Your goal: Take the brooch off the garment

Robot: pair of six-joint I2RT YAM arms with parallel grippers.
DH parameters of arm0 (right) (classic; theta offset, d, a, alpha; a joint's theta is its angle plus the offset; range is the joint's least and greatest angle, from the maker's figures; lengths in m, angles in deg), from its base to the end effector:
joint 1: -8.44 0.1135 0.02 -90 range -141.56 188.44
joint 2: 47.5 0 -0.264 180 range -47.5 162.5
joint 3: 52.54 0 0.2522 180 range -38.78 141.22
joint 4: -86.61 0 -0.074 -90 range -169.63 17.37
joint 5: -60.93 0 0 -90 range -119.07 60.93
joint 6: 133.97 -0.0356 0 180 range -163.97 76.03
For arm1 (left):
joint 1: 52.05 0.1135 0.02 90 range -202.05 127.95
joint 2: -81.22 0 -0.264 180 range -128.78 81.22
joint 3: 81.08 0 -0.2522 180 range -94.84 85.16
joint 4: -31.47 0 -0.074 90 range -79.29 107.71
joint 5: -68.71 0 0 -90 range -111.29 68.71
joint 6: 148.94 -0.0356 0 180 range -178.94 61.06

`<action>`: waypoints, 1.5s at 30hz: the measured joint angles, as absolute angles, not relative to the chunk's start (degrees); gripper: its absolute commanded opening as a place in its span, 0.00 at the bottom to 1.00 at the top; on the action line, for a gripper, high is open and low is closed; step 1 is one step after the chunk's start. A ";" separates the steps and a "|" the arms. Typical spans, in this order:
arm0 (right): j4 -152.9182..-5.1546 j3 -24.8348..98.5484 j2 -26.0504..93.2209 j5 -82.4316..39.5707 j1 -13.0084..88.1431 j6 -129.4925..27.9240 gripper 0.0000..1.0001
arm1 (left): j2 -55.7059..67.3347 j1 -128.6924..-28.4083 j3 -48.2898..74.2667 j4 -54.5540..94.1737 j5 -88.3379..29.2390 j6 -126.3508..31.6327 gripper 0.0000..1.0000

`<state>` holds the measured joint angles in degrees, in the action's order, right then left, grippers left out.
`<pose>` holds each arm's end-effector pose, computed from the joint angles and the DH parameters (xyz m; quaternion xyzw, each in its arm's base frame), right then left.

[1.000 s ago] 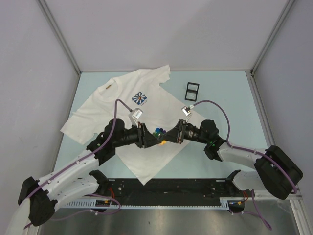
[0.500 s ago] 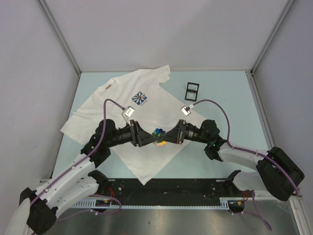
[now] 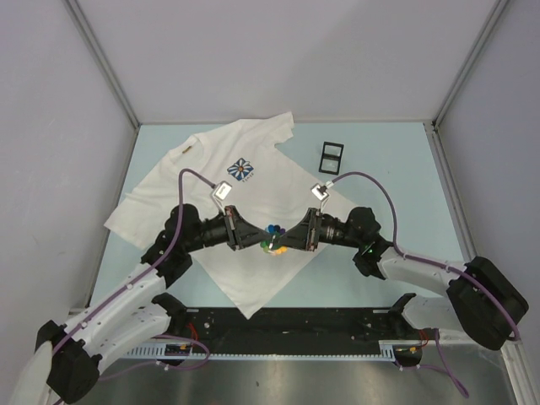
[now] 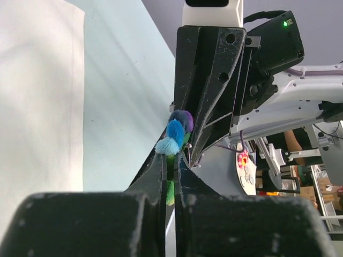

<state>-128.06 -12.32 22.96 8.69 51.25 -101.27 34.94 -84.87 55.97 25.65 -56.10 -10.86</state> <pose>0.1696 0.1869 0.2432 -0.1545 0.6675 0.6735 0.2773 0.1497 -0.1207 0.2732 0.0958 0.7457 -0.5747 0.3231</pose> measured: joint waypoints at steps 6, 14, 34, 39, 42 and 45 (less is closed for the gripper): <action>-125.39 -12.30 19.68 8.56 50.53 -100.81 0.36 | 36.58 -84.48 55.97 25.72 -55.99 -10.84 0.00; -124.45 -12.34 18.55 9.32 49.43 -100.76 0.31 | 36.32 -84.10 56.06 25.85 -55.90 -10.76 0.00; -87.73 1.38 15.51 -21.43 46.37 -71.80 0.00 | 34.52 -75.93 43.27 3.14 -43.68 -26.43 0.83; -81.39 10.50 25.36 -37.30 43.58 -56.44 0.00 | 31.31 -75.86 43.09 0.34 -42.57 -29.95 0.86; -80.30 14.67 33.32 -42.46 41.39 -48.20 0.00 | 29.39 -75.86 43.05 -0.86 -42.33 -32.11 0.87; -79.60 19.44 41.32 -45.37 38.66 -41.77 0.00 | 28.60 -75.86 42.72 -1.60 -41.34 -34.30 0.88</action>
<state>-79.60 19.44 41.32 -45.37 38.66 -41.77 28.60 -75.86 42.72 -1.60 -41.34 -34.30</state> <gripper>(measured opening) 0.022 0.871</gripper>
